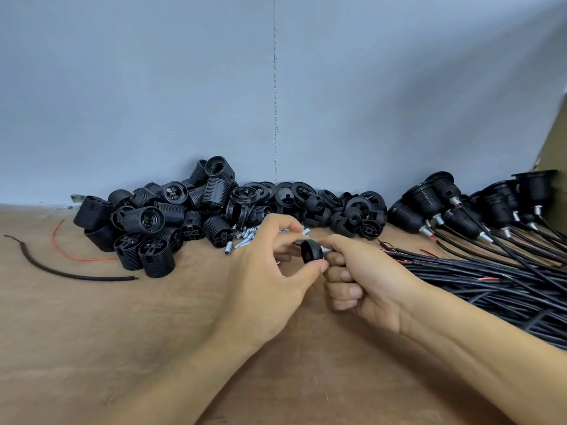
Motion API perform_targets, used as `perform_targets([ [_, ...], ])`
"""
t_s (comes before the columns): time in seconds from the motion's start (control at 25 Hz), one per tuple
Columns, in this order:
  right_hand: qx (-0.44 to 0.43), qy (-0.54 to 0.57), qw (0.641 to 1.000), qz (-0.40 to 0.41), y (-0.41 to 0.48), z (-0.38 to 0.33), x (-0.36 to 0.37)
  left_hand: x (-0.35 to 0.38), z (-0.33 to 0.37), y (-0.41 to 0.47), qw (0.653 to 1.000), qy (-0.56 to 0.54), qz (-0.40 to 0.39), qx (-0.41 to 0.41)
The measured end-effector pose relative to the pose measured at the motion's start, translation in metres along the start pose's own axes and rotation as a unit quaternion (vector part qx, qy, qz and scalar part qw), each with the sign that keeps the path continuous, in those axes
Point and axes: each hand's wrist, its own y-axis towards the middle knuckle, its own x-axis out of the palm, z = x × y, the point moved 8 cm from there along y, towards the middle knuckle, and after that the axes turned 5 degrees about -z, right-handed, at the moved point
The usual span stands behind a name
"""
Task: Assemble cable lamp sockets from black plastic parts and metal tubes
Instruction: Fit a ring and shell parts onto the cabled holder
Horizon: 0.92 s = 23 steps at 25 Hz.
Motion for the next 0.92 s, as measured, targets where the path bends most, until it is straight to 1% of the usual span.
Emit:
perform_targets([
  [0.04,0.013,0.022,1.000,-0.006,-0.001,0.000,0.001,0.000,0.003,-0.001,1.000,-0.004,0.014,0.013],
  [0.08,0.016,0.016,1.000,-0.008,-0.002,-0.004,0.000,0.000,0.003,-0.003,0.999,-0.028,0.019,0.013],
  [0.12,0.001,-0.041,0.999,0.000,-0.003,-0.012,-0.005,0.001,0.001,-0.003,0.999,-0.050,0.019,0.004],
  [0.16,-0.029,-0.152,0.988,0.024,-0.004,-0.024,-0.013,0.003,-0.002,-0.004,0.998,-0.058,0.017,-0.006],
  [0.2,-0.067,-0.286,0.954,0.061,-0.006,-0.040,-0.022,0.004,-0.005,-0.004,0.998,-0.054,0.013,-0.015],
  [0.24,-0.103,-0.409,0.901,0.104,-0.009,-0.058,-0.030,0.005,-0.007,-0.004,0.999,-0.043,0.007,-0.027],
  [0.28,-0.123,-0.502,0.846,0.130,-0.011,-0.073,-0.038,0.006,-0.010,-0.004,0.999,-0.026,0.003,-0.040],
  [0.32,-0.118,-0.569,0.804,0.131,-0.012,-0.083,-0.044,0.007,-0.012,-0.004,0.999,-0.007,0.000,-0.048],
  [0.36,-0.092,-0.617,0.773,0.114,-0.012,-0.087,-0.050,0.008,-0.012,-0.004,0.999,0.012,-0.003,-0.048],
  [0.44,-0.012,-0.674,0.736,0.059,-0.014,-0.083,-0.059,0.013,-0.010,-0.003,0.999,0.027,-0.026,-0.035],
  [0.48,0.023,-0.697,0.716,0.037,-0.014,-0.077,-0.062,0.019,-0.009,-0.003,0.998,0.020,-0.049,-0.029],
  [0.56,0.052,-0.738,0.673,0.023,-0.011,-0.066,-0.062,0.029,-0.008,-0.006,0.995,0.010,-0.098,-0.019],
  [0.6,0.047,-0.745,0.665,0.029,-0.008,-0.063,-0.060,0.032,-0.007,-0.007,0.993,0.015,-0.114,-0.012],
  [0.64,0.036,-0.739,0.672,0.034,-0.005,-0.061,-0.059,0.035,-0.007,-0.007,0.992,0.022,-0.126,-0.006],
  [0.72,0.001,-0.713,0.700,0.044,-0.001,-0.062,-0.056,0.037,-0.008,-0.008,0.990,0.034,-0.138,0.000],
  [0.76,-0.007,-0.710,0.703,0.046,0.000,-0.062,-0.057,0.036,-0.009,-0.008,0.990,0.036,-0.138,0.000],
  [0.88,-0.019,-0.722,0.690,0.049,0.003,-0.063,-0.063,0.034,-0.009,-0.008,0.990,0.041,-0.135,-0.007],
  [0.92,-0.042,-0.715,0.696,0.051,0.003,-0.065,-0.061,0.035,-0.009,-0.008,0.989,0.046,-0.141,-0.010],
])
